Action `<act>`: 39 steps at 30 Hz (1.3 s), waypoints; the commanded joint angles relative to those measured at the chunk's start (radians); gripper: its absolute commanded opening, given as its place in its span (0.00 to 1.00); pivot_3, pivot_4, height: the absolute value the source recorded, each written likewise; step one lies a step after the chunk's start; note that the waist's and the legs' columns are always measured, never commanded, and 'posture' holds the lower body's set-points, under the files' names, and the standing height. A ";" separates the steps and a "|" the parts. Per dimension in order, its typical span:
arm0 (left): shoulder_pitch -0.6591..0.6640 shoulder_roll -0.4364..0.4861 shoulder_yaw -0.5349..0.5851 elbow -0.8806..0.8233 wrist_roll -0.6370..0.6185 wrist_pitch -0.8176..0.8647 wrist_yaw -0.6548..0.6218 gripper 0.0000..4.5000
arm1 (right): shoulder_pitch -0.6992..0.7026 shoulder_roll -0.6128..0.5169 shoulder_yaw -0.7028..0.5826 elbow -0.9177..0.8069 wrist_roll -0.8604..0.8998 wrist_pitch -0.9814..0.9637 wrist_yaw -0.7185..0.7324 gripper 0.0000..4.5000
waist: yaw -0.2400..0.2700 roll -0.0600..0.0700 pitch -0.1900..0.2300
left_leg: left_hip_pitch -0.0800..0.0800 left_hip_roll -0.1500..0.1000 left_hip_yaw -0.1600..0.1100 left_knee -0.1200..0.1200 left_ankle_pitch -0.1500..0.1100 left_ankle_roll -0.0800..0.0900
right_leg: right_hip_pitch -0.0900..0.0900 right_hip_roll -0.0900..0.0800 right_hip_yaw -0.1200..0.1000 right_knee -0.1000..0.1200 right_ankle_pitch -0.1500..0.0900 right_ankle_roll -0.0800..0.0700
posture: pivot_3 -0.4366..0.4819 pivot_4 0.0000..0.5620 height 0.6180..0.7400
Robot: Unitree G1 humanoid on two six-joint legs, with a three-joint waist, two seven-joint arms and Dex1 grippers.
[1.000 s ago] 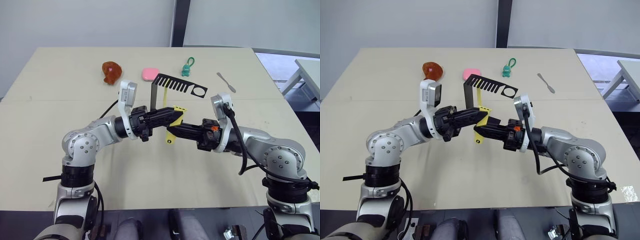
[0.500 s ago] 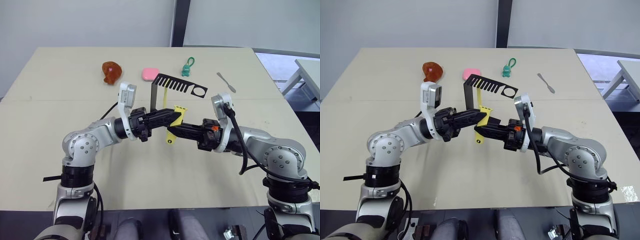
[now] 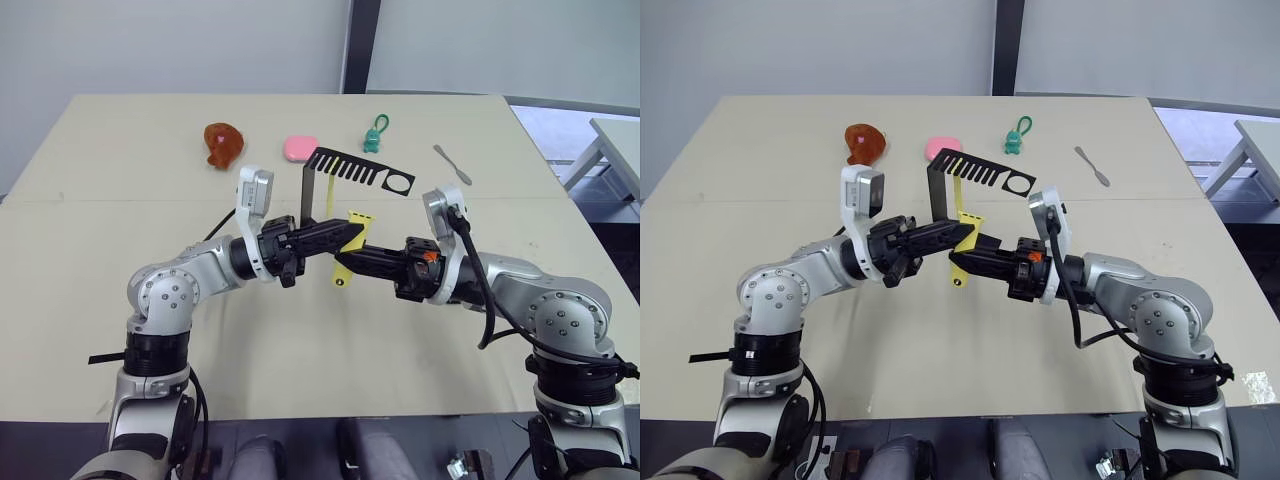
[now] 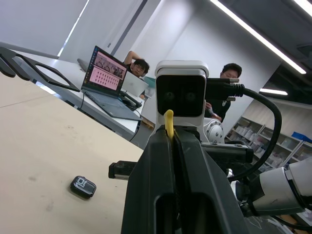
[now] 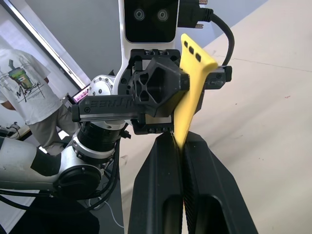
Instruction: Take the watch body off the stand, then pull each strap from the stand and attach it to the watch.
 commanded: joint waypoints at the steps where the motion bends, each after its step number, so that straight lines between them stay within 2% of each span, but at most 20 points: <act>1: -0.005 0.006 0.013 -0.034 -0.037 0.003 -0.010 0.01 | -0.017 -0.006 -0.026 -0.024 0.024 -0.011 -0.013 0.00 | 0.000 0.000 0.000 | 0.000 0.000 0.000 0.000 0.000 0.000 | 0.000 0.000 0.000 0.000 0.000 0.000 | 0.48 0.27 1.00; 12: -0.022 0.014 0.008 -0.015 -0.016 -0.018 -0.015 0.01 | -0.013 -0.034 -0.032 -0.064 0.010 -0.027 -0.001 0.00 | 0.000 0.000 0.000 | 0.000 0.000 0.000 0.000 0.000 0.000 | 0.000 0.000 0.000 0.000 0.000 0.000 | 0.48 0.27 1.00; 15: -0.030 0.039 0.001 -0.018 0.020 -0.045 -0.030 0.00 | 0.029 -0.091 -0.054 -0.119 0.012 -0.028 0.020 0.21 | 0.001 0.000 0.000 | 0.000 0.000 0.000 0.000 0.000 0.000 | 0.000 0.000 0.000 0.000 0.000 0.000 | 0.48 0.27 1.00; 18: -0.037 0.084 0.011 -0.013 0.034 -0.045 -0.043 0.00 | 0.134 -0.169 -0.112 -0.213 -0.008 -0.061 0.031 0.52 | 0.003 0.000 0.000 | 0.000 0.000 0.000 -0.001 0.000 0.000 | 0.000 0.000 0.000 -0.002 0.000 0.000 | 0.48 0.27 1.00; 22: -0.002 0.196 -0.046 -0.055 0.117 -0.095 -0.135 0.00 | 0.320 -0.216 -0.245 -0.327 -0.017 -0.099 -0.065 0.96 | 0.003 0.000 0.000 | -0.001 0.000 0.000 -0.002 0.000 0.000 | 0.000 0.000 0.000 -0.003 0.000 0.000 | 0.48 0.27 1.00; 23: 0.013 0.230 -0.075 -0.071 0.161 -0.130 -0.171 0.00 | 0.388 -0.221 -0.283 -0.367 -0.042 -0.111 -0.089 0.99 | 0.004 0.000 0.000 | 0.000 0.000 0.000 -0.002 0.000 0.000 | 0.000 0.000 0.000 -0.003 0.000 0.000 | 0.48 0.27 1.00; 26: 0.041 0.307 -0.161 -0.097 0.294 -0.255 -0.264 0.00 | 0.608 -0.217 -0.375 -0.472 -0.170 -0.161 -0.155 0.99 | 0.011 0.000 0.000 | 0.000 0.000 0.000 -0.004 0.000 -0.001 | 0.000 0.000 0.000 -0.004 0.000 0.000 | 0.48 0.27 1.00; 31: 0.079 0.345 -0.247 -0.117 0.434 -0.419 -0.350 0.00 | 0.875 -0.129 -0.454 -0.552 -0.314 -0.220 -0.278 0.99 | 0.023 0.000 0.000 | 0.000 -0.001 0.001 -0.003 0.001 -0.001 | 0.001 0.000 0.001 -0.004 0.001 0.001 | 0.48 0.27 1.00; 35: 0.103 0.349 -0.290 -0.106 0.528 -0.533 -0.387 0.00 | 0.979 -0.032 -0.431 -0.584 -0.406 -0.254 -0.378 0.99 | 0.022 0.000 0.000 | 0.002 0.000 0.001 -0.004 0.001 -0.001 | 0.002 0.001 0.002 -0.004 0.000 0.001 | 0.48 0.27 1.00; 39: 0.101 0.329 -0.299 -0.079 0.562 -0.577 -0.395 0.00 | 0.970 0.034 -0.335 -0.554 -0.506 -0.273 -0.464 0.99 | 0.021 0.000 0.000 | 0.002 -0.001 0.001 -0.004 0.001 -0.001 | 0.002 0.001 0.002 -0.003 0.000 0.001 | 0.48 0.27 1.00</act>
